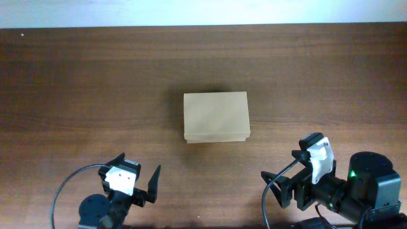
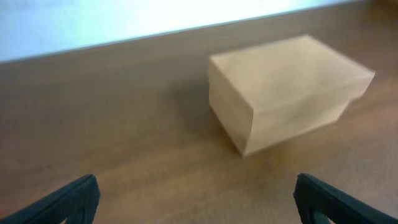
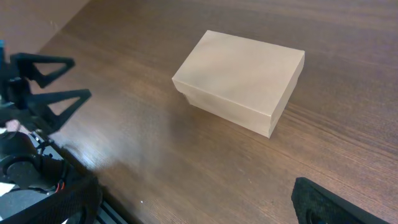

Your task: Pack container

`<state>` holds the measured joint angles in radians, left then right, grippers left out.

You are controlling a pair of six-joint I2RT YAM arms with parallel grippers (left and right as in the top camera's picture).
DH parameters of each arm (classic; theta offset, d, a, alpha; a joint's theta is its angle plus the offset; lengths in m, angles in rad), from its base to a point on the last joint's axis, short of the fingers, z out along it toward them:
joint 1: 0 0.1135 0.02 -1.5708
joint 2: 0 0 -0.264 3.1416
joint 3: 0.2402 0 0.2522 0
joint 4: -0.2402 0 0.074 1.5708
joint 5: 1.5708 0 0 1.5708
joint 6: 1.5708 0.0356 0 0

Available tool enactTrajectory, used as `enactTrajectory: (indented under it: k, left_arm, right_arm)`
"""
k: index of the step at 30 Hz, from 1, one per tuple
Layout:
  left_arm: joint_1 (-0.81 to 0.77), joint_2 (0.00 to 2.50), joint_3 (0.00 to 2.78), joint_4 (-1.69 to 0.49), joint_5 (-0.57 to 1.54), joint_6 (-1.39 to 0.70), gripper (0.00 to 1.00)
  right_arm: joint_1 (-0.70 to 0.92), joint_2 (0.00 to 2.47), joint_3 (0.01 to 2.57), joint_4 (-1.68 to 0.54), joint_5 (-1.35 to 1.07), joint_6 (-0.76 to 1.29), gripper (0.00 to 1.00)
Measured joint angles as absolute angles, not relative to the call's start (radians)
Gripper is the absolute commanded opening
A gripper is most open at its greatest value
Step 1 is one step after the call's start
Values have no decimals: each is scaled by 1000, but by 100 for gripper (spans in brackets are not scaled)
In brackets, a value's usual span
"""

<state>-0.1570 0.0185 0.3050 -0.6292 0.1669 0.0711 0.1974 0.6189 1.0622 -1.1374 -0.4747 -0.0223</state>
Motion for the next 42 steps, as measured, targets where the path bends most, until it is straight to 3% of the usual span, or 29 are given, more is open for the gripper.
enactTrajectory:
  k: [6, 34, 42]
  left_arm:
    - [-163, 15, 175, -487, 167, 52, 99]
    - [-171, 15, 163, -487, 144, 48, 100]
    - [-171, 15, 163, -488, 144, 48, 99]
  right_arm:
    - [197, 619, 1062, -1137, -475, -23, 99]
    - [197, 618, 1062, -1138, -429, -33, 99]
    - [197, 383, 990, -1109, -233, -51, 99]
